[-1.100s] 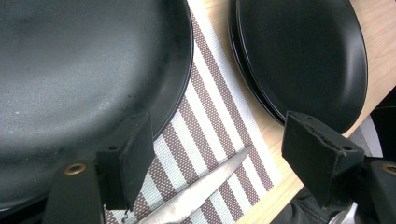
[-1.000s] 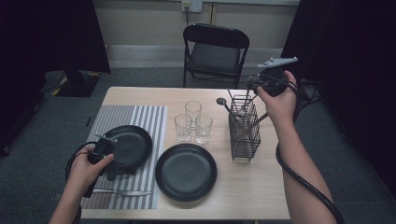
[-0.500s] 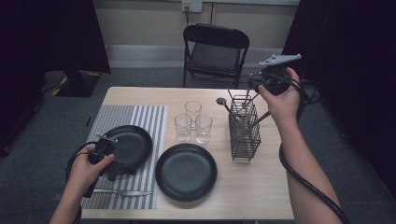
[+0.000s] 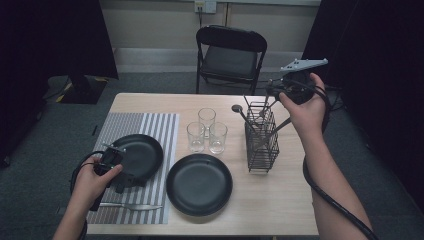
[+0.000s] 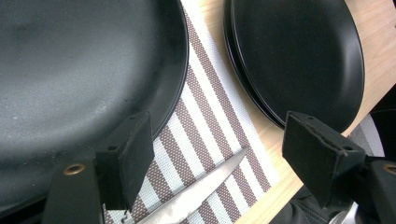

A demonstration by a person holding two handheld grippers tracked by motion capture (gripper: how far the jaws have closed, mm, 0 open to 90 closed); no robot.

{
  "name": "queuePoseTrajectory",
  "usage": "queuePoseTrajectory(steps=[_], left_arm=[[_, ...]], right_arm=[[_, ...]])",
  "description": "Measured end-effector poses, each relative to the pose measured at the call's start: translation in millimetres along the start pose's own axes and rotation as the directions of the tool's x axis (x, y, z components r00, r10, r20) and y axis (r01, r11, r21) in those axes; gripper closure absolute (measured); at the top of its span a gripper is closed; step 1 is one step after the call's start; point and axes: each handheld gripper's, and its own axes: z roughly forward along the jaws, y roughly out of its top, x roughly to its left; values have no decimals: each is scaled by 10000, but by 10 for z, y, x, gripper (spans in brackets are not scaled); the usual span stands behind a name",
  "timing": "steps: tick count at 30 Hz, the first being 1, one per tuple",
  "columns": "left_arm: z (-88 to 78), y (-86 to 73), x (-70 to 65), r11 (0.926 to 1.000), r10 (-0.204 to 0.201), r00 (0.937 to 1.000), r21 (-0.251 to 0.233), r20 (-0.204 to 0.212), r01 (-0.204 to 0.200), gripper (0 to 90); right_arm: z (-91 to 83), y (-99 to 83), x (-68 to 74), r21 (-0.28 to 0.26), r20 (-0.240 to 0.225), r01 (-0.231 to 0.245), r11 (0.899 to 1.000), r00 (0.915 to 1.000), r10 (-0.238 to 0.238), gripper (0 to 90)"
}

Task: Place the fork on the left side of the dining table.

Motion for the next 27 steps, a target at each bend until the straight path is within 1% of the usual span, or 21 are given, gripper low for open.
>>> queuePoseTrajectory(steps=[7,10,13,17,21,27], left_arm=[[-4,5,-19,10000,26,10000,-33,25,-26,249],[-5,6,-19,9999,121,9999,37,-8,-121,249],[-7,9,-21,9999,125,9999,42,-12,-125,249],[-6,11,-23,9999,99,9999,46,-21,-99,249],[-14,14,-21,9998,178,9998,14,-36,-178,249],[-9,16,-44,9999,106,9999,-32,-37,-107,249]], right_arm=[[-58,-24,29,-93,-66,15,10000,10000,-16,876],[-92,-23,53,-139,-176,56,9999,9998,-59,876],[-123,-10,79,-200,-247,149,9997,9996,-153,875],[-156,-11,107,-230,-303,118,9997,9995,-125,876],[-190,-22,137,-260,-428,143,9996,9990,-154,876],[-258,-38,195,-387,-630,214,9990,9977,-238,876]])
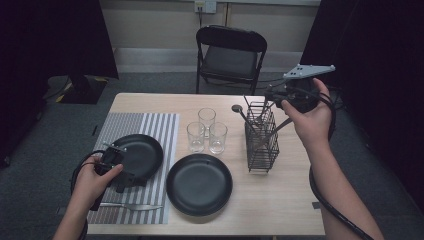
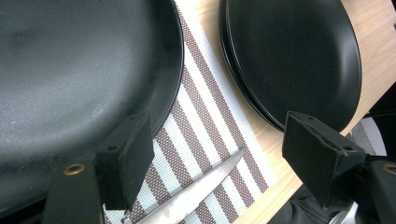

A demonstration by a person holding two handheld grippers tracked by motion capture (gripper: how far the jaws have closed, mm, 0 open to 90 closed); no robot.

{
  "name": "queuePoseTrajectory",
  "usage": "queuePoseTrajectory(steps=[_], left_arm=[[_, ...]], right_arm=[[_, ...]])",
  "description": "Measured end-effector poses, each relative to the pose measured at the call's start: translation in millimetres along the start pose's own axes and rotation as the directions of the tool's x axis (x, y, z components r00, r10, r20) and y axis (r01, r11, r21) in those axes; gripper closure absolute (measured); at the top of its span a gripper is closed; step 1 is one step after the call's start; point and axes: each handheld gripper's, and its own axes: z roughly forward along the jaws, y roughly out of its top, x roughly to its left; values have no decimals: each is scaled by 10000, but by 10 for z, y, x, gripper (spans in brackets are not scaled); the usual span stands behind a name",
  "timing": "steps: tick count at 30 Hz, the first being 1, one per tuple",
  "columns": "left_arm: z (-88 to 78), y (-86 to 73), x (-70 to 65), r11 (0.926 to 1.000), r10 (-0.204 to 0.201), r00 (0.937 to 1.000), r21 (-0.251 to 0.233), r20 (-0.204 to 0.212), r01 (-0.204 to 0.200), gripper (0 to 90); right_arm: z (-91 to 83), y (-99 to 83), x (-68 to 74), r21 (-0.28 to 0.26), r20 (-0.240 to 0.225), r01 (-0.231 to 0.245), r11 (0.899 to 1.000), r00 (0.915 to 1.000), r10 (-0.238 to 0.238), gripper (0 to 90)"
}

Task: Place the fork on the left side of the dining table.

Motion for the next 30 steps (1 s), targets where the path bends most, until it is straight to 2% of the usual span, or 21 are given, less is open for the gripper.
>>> queuePoseTrajectory(steps=[11,22,26,30], left_arm=[[-3,2,0,9999,135,9999,80,-8,-135,248],[7,8,-6,9997,200,9998,143,-3,-200,249],[17,5,-19,9999,52,10000,108,11,-52,248],[16,5,-18,9999,69,10000,110,9,-69,249]], right_arm=[[-39,-53,138,-64,-495,150,9999,9987,-153,875],[-66,-133,193,-221,-748,107,9997,9971,-124,875],[-45,-159,234,-236,-881,144,9996,9960,-164,876],[-25,-181,270,-283,-1042,127,9995,9944,-156,876]])
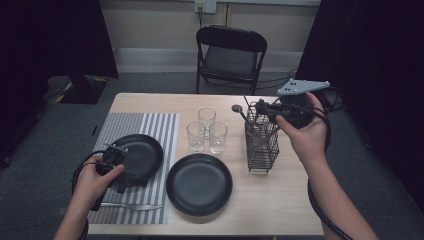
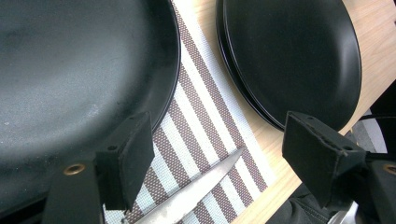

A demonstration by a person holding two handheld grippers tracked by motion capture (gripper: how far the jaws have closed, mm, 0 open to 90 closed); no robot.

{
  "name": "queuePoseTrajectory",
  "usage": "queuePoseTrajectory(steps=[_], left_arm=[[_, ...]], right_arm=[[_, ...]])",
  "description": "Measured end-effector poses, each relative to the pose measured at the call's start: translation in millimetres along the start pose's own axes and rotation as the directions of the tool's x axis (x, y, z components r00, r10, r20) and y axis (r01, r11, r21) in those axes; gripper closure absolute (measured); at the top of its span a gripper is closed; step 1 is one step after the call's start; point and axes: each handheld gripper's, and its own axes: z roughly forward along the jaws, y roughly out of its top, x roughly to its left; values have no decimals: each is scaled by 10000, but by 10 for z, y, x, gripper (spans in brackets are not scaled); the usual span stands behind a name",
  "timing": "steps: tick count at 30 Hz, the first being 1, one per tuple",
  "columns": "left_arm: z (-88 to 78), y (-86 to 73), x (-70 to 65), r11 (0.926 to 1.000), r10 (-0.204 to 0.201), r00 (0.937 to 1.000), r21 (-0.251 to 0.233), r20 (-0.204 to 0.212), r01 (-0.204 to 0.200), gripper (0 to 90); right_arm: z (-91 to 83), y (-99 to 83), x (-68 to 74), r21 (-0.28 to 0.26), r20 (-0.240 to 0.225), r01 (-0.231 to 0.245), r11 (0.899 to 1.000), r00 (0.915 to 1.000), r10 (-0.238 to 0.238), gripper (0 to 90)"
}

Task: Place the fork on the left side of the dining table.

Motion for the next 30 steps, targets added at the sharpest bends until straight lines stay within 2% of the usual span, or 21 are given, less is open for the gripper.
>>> queuePoseTrajectory(steps=[8,12,21,30], left_arm=[[0,-1,-3,10000,-6,10000,-1,34,6,249],[3,0,3,9998,164,9999,114,36,-164,249],[3,8,-20,9997,225,9997,131,37,-226,249],[63,28,-43,9993,254,9996,262,74,-256,249]], right_arm=[[53,-51,54,-65,-235,-57,10000,9997,55,875],[76,-87,79,-88,-305,-47,10000,9995,45,876],[117,-190,113,-162,-485,-186,9997,9987,178,875],[184,-288,157,-182,-712,-236,9996,9972,223,875]])
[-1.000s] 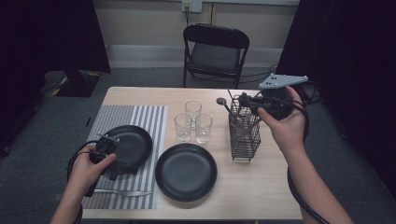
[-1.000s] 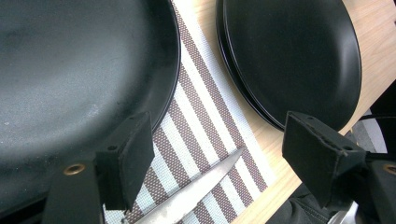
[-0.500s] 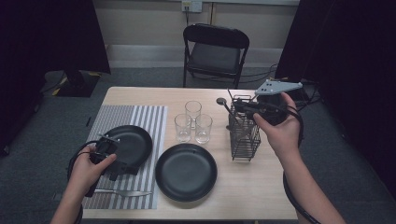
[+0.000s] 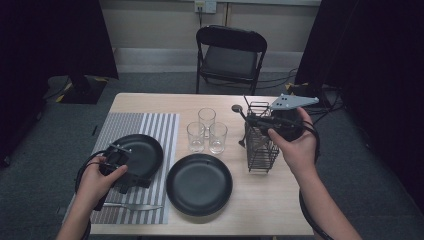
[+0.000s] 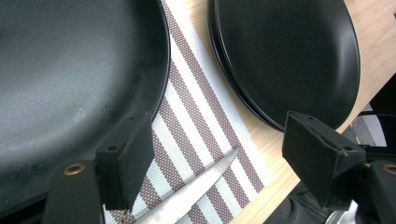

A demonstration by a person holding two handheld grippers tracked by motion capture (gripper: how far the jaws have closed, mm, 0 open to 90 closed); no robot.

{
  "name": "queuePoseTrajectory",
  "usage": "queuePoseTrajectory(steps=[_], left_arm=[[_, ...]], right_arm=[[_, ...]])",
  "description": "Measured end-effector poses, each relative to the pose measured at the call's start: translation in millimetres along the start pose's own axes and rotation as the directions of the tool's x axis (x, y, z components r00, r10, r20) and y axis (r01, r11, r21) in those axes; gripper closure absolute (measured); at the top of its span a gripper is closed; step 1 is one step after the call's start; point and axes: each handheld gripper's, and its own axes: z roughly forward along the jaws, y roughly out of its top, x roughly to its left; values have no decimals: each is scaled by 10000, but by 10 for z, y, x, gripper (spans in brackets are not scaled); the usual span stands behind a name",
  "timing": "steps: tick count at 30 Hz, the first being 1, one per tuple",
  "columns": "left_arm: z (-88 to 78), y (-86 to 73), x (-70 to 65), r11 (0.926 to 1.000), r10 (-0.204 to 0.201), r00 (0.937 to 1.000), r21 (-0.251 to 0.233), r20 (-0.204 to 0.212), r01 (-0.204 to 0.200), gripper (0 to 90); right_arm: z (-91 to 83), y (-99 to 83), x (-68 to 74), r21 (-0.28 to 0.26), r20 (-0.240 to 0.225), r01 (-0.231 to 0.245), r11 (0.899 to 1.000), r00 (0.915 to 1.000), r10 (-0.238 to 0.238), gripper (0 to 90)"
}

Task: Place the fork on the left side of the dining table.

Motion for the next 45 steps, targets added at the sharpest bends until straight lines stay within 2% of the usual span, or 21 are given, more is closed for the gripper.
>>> queuePoseTrajectory(steps=[6,7,9,17,19,26,34,35,37,40,45], left_arm=[[16,5,-3,10000,-16,10000,40,13,16,249],[19,4,-12,9999,-119,9999,32,78,119,249],[18,7,-15,10000,-45,10000,-18,51,46,249],[12,16,-24,9999,106,9999,-14,108,-105,247],[11,28,-48,9999,64,9999,-145,123,-62,247],[49,76,-140,9992,390,9987,-78,320,-388,246],[89,163,-259,9960,897,9955,-60,311,-896,243],[97,193,-293,9935,1139,9931,3,295,-1139,244],[106,223,-338,9908,1350,9905,64,258,-1352,256],[138,264,-406,9901,1406,9896,-106,321,-1403,269],[185,332,-485,9882,1525,9879,94,286,-1528,265]], right_arm=[[50,-75,44,-28,-158,-85,10000,9998,85,875],[58,-83,51,-44,-168,-78,10000,9998,77,875],[71,-103,68,-71,-236,-163,9998,9996,162,875],[143,-178,115,34,-349,-38,10000,9994,39,876],[163,-191,134,90,-371,22,10000,9993,-19,875],[199,-207,158,134,-405,-9,9999,9992,14,875],[206,-203,174,143,-415,-39,9999,9991,45,875],[222,-201,183,181,-442,-72,9998,9990,80,875],[239,-201,198,187,-491,-77,9998,9988,86,875],[259,-189,218,207,-562,-85,9997,9984,96,875],[259,-152,244,220,-609,-56,9997,9981,69,875]])
